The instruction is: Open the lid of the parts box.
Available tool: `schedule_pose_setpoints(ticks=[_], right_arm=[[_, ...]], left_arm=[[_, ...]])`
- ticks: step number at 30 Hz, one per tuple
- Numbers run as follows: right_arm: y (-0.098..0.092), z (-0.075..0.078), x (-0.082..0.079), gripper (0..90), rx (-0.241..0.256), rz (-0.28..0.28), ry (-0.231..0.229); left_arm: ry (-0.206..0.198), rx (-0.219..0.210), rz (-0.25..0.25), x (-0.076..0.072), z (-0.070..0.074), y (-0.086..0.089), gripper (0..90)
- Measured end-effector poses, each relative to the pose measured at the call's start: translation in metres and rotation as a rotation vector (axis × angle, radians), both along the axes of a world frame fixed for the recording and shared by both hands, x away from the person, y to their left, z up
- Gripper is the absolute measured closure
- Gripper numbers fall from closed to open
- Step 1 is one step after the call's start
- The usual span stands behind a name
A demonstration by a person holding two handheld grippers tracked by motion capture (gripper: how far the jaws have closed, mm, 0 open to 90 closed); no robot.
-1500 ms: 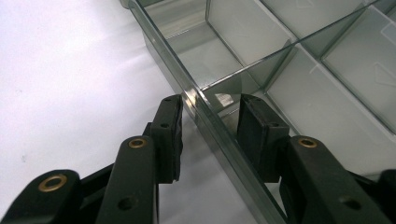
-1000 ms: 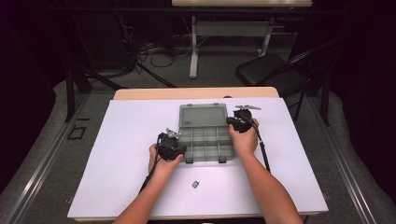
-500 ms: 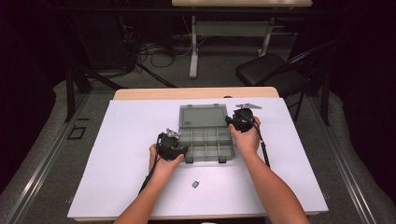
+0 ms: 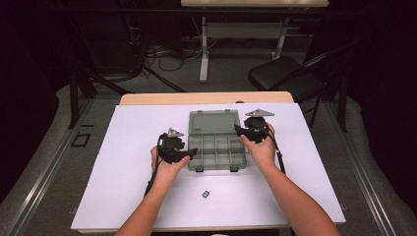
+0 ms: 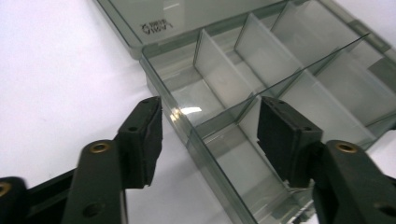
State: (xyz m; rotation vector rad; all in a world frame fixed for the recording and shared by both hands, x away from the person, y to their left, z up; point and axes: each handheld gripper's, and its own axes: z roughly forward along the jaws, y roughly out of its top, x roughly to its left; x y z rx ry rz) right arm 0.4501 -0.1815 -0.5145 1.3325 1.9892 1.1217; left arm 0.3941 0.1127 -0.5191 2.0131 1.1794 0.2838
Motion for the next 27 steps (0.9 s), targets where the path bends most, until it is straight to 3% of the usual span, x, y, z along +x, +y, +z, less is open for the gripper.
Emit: schedule_pose_setpoints(ticks=[4, 8, 9, 12, 15, 18, 21, 27], right_arm=[[-0.001, 0.005, -0.01, 52.6, 0.02, 0.029, -0.016], [-0.001, 0.01, -0.019, 52.0, 0.02, 0.048, -0.019], [-0.001, 0.011, -0.022, 51.4, 0.029, 0.053, -0.025], [0.0, 0.016, -0.031, 48.2, 0.012, 0.092, -0.036], [0.002, 0.019, -0.04, 43.7, 0.018, 0.134, -0.043], [0.004, 0.023, -0.051, 40.1, -0.009, 0.146, -0.102], [0.006, 0.022, -0.059, 39.9, 0.012, 0.142, -0.098], [0.011, 0.02, -0.071, 30.1, 0.036, 0.164, -0.057]], left_arm=[[-0.008, -0.023, -0.02, 0.001, 0.007, 0.001, 42.4], [0.023, -0.077, -0.057, 0.001, 0.012, 0.003, 42.3], [-0.004, -0.094, -0.083, 0.0, 0.012, 0.004, 42.3], [-0.006, -0.089, -0.116, -0.007, 0.016, 0.005, 44.5], [-0.004, -0.055, -0.151, -0.014, 0.017, 0.003, 44.7], [-0.006, -0.048, -0.177, -0.021, 0.019, 0.003, 44.4], [-0.005, -0.037, -0.181, -0.027, 0.022, 0.003, 42.2], [-0.058, -0.024, -0.201, -0.04, 0.025, 0.001, 32.8]])
